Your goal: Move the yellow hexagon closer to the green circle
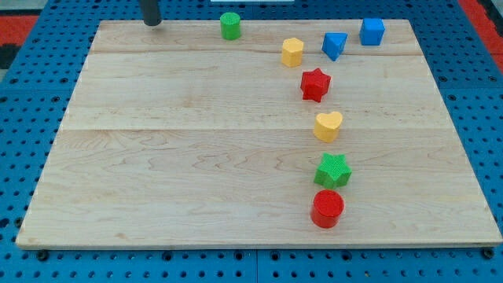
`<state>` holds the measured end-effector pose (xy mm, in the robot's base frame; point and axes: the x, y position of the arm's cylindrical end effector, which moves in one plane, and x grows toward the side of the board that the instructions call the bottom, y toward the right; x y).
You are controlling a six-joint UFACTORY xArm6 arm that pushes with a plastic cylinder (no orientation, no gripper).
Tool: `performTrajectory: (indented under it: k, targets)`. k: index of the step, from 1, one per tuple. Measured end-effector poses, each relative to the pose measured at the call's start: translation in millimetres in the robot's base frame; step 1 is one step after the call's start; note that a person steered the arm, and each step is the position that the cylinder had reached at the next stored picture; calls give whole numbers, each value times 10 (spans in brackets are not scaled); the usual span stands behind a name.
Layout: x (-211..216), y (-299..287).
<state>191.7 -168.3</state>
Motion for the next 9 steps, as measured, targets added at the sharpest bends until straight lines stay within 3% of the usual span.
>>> performTrajectory:
  k: [1, 3, 5, 7, 8, 9]
  targets:
    - [-2, 841]
    - [32, 1422]
    - [365, 1457]
    - [1375, 1544]
    - [1417, 1998]
    - [1186, 2352]
